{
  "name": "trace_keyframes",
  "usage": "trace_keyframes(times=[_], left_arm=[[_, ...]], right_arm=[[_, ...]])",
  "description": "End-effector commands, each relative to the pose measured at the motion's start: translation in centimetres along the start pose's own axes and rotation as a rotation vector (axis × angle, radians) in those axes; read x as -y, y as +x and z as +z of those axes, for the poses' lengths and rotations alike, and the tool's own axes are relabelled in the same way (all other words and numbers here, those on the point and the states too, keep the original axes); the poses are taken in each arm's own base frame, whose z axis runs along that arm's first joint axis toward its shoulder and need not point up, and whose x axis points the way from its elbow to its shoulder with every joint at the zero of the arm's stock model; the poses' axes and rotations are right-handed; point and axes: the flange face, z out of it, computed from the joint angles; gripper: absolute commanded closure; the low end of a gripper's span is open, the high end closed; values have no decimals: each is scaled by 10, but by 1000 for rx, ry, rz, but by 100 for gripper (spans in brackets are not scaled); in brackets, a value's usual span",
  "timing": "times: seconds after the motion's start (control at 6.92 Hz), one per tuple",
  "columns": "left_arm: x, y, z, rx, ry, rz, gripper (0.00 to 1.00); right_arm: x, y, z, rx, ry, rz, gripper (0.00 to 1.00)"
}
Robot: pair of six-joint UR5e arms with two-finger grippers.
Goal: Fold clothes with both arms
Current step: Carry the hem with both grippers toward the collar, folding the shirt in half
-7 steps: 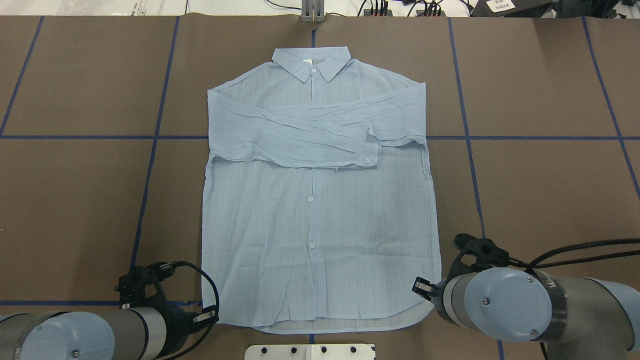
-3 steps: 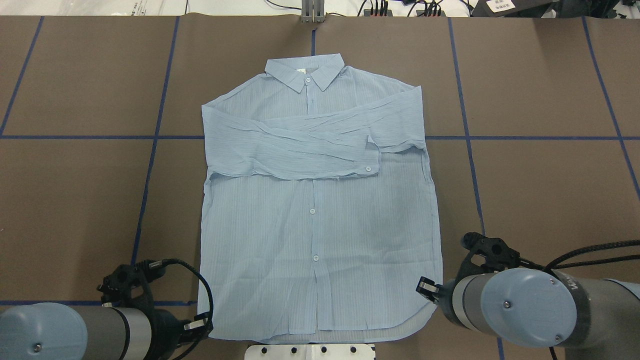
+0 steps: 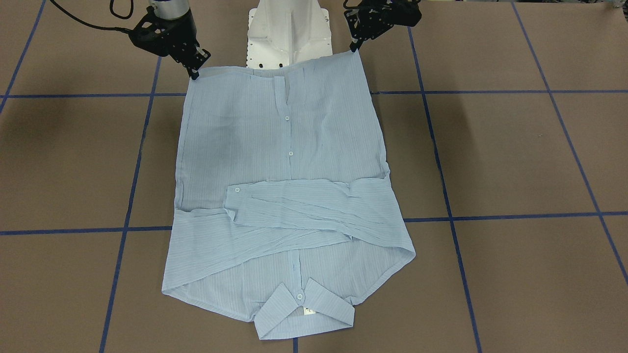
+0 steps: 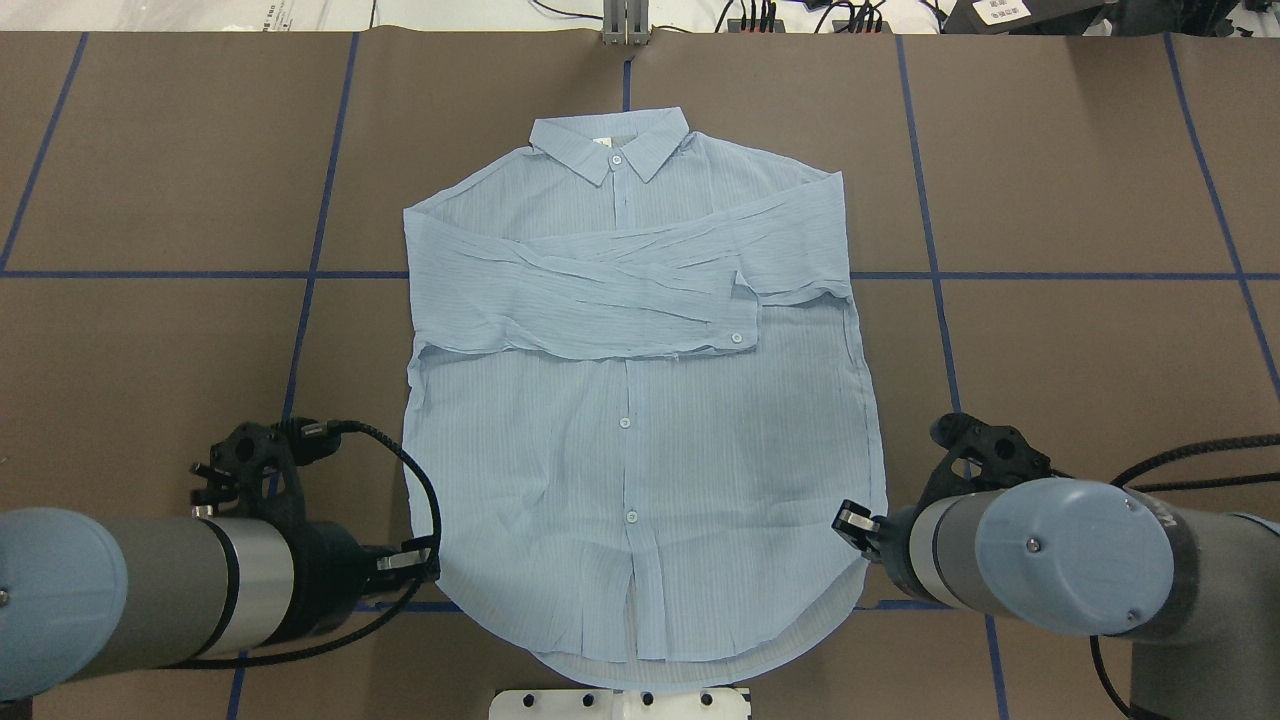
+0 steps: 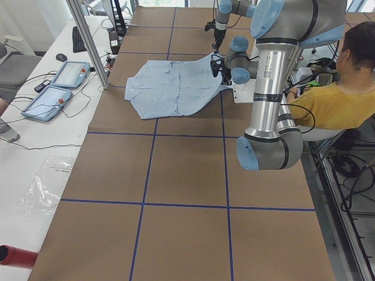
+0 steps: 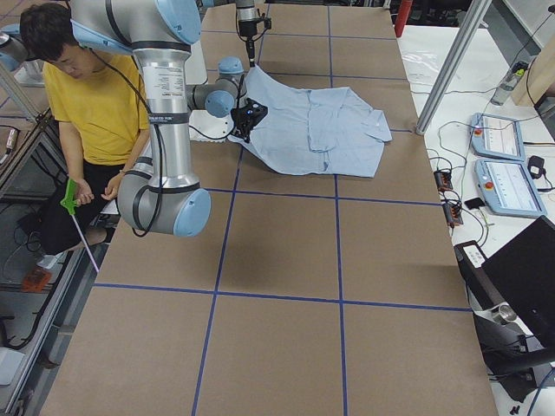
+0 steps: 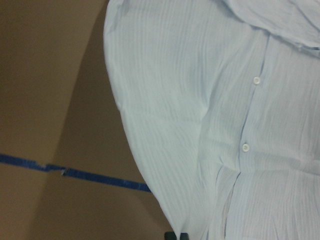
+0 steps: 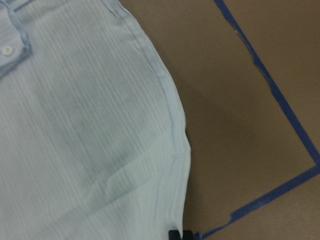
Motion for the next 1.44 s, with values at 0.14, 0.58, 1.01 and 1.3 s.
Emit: trace_keyframes(times=[0.14, 0.58, 1.01, 1.3], left_arm=[[94, -6, -6, 38, 134, 191, 100], [183, -13, 43, 145, 163, 95, 100], [288, -21, 82, 145, 272, 22, 100], [327, -46, 133, 136, 291, 23, 100]], right_arm=[[101, -52, -31, 70, 42, -5, 100], [184, -101, -24, 58, 101, -17, 100], [250, -144, 7, -17, 143, -20, 100], [307, -160, 69, 26, 171, -32, 100]])
